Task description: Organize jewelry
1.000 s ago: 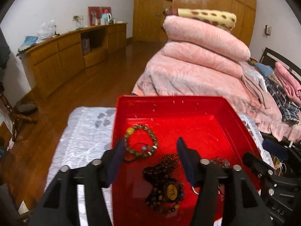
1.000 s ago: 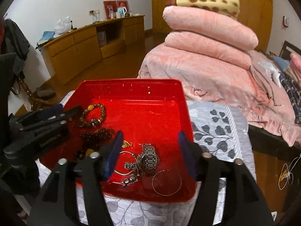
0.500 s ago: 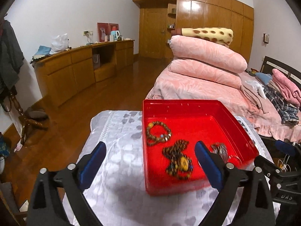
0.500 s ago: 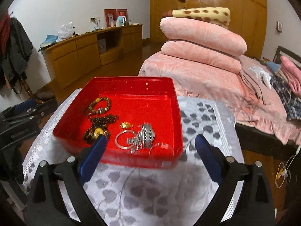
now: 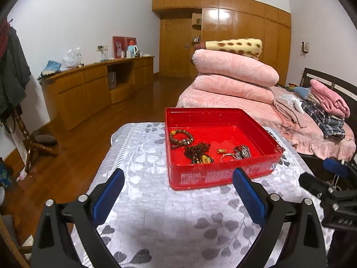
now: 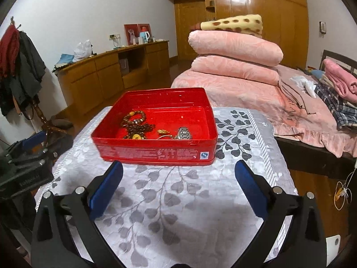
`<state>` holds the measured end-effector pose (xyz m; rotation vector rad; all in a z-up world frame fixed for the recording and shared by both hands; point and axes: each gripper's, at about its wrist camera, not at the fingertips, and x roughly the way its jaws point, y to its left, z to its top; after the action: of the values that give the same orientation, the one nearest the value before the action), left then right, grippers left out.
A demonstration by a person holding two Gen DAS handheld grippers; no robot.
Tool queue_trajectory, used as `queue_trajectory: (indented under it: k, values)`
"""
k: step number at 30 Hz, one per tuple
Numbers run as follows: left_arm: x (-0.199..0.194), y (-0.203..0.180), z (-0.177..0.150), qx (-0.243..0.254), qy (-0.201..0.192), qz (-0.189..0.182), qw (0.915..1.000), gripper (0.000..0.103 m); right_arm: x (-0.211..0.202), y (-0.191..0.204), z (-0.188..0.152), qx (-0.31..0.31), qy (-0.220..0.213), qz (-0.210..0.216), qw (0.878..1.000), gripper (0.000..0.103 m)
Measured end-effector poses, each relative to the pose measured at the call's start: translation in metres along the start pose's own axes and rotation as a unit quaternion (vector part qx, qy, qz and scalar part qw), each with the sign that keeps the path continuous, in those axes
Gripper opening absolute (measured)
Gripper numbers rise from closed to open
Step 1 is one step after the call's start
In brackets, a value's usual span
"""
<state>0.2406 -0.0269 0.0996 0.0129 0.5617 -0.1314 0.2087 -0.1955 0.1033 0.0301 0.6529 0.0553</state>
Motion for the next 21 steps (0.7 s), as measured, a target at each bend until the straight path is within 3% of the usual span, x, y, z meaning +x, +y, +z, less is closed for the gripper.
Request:
queue_trajectory:
  k: [8,21]
  values:
    - [-0.029,-0.002,-0.016,0.008,-0.025,0.004,0.9997,0.095,-0.031,0.006,-0.008,-0.004,-0.029,0.011,0.999,0.097]
    - [-0.075,-0.004,-0.015,0.017,-0.079,0.001,0.9967,0.095,-0.064,0.019,-0.009,-0.016,-0.067,0.016,0.998,0.097]
